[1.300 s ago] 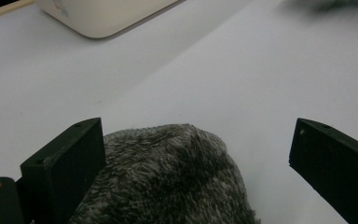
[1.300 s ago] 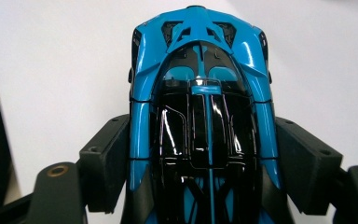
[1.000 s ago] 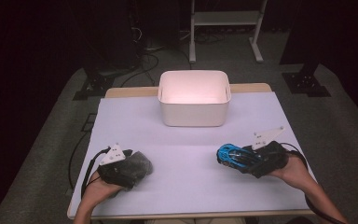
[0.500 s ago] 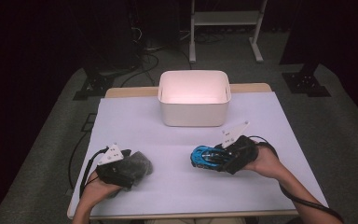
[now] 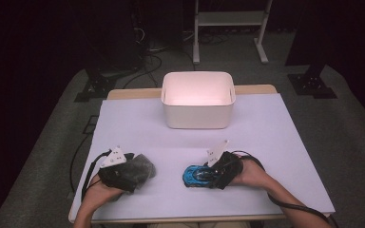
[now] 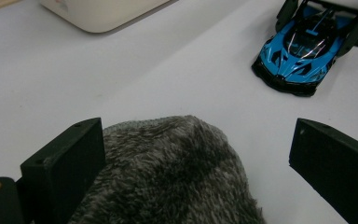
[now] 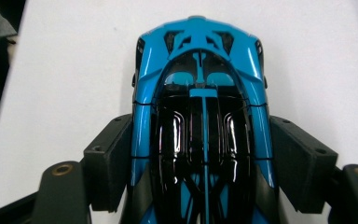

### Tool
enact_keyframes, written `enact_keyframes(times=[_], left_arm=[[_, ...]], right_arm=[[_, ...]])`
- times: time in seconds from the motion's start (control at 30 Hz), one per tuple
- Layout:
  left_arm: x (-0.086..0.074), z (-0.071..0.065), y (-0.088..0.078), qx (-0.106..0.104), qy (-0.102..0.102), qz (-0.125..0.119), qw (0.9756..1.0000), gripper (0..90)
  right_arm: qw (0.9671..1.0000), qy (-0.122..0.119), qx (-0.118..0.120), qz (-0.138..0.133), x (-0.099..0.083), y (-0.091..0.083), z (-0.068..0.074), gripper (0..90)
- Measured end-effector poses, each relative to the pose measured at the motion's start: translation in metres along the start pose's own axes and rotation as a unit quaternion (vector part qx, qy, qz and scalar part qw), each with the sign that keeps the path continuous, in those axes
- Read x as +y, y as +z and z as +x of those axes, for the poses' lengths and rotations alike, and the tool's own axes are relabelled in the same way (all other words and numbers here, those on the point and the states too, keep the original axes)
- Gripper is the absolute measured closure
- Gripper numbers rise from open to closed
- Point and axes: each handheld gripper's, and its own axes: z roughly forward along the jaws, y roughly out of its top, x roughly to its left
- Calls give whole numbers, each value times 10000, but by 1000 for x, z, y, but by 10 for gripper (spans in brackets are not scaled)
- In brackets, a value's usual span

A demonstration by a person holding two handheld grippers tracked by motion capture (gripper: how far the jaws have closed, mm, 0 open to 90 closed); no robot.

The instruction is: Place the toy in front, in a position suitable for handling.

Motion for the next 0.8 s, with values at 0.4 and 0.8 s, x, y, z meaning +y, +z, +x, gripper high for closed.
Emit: enact_keyframes(times=[0.4, 0.8], left_arm=[[3, -2, -4, -120, 250, 211, 9994, 80], [-6, 17, -17, 205, 284, 775, 9964, 257]], right_arm=[[9992, 360, 46, -172, -5, -5, -1, 186], [9976, 563, -258, -321, -28, -27, 8, 155]])
